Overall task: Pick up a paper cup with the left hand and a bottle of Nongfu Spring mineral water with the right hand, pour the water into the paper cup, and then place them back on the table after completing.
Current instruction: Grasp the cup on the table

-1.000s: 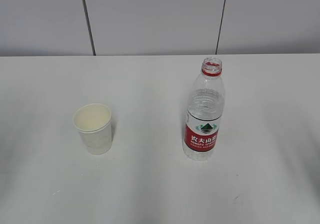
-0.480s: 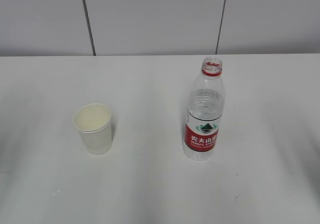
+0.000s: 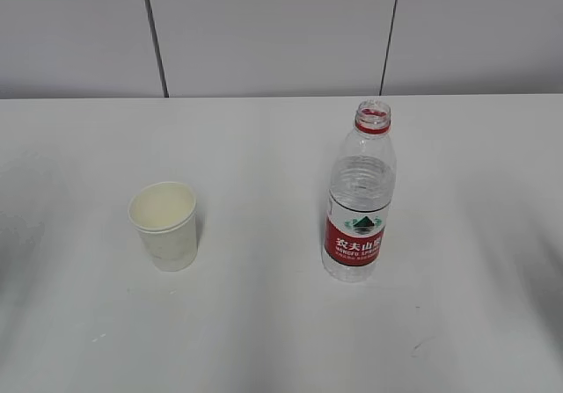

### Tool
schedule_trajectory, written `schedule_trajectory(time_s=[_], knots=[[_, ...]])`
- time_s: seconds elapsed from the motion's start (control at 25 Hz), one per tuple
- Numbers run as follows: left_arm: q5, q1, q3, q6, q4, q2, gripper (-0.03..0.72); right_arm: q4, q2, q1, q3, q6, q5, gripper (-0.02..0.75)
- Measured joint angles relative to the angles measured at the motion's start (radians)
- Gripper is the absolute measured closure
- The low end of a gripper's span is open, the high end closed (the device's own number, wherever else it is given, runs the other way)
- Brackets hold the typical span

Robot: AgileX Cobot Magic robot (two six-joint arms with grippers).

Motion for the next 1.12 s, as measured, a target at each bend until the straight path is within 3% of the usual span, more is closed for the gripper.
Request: schedule_trajectory(time_s=[0.36,0.76,0.96,1.12], knots=[[-0.134,0.000,0.000,-0.003,0.002,0.023,0.219,-0.029,0.125,0.000,0.000,0.000,-0.093,0.152],[-0.144,0.000,0.000,-0.066,0.003,0.033,0.219,-0.097,0.156,0.000,0.000,0.064,-0.190,0.152],[-0.145,-0.009,0.000,-0.089,0.011,0.103,0.219,-0.230,0.193,0.000,-0.002,0.134,-0.206,0.152],[-0.188,-0.081,0.000,-0.096,0.113,0.262,0.219,-0.331,0.244,0.000,-0.002,0.173,-0.239,0.152]])
